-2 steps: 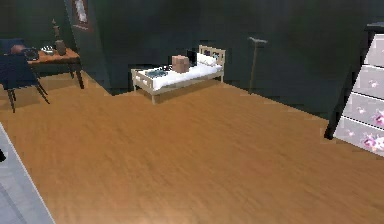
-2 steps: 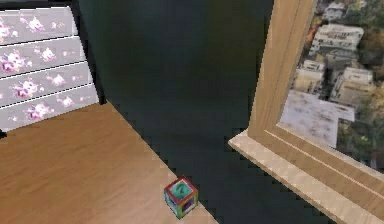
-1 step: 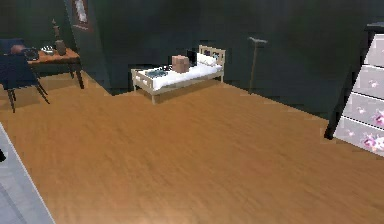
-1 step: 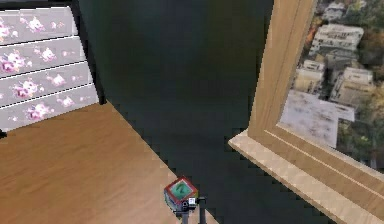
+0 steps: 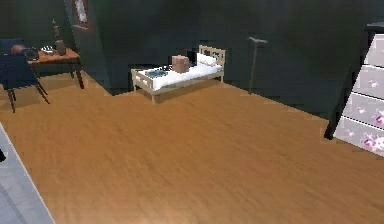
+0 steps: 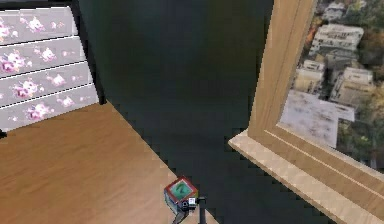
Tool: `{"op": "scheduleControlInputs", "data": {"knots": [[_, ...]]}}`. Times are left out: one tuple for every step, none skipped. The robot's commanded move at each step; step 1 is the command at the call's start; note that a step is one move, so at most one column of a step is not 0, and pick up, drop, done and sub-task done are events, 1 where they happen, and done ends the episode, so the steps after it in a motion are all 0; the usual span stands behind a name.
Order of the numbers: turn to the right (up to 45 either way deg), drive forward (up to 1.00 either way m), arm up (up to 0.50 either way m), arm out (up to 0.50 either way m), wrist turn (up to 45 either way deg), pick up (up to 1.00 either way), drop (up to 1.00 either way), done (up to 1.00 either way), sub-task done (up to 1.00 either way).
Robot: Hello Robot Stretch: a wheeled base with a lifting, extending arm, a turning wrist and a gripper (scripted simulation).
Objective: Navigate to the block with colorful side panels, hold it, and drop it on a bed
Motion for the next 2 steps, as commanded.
{"op": "scheduleControlInputs", "data": {"knots": [[0.0, 0.0, 0.0, 0.0, 45.0, 0.0, 0.0, 0.0, 0.0], [0.0, 0.0, 0.0, 0.0, 45.0, 0.0, 0.0, 0.0, 0.0]]}}
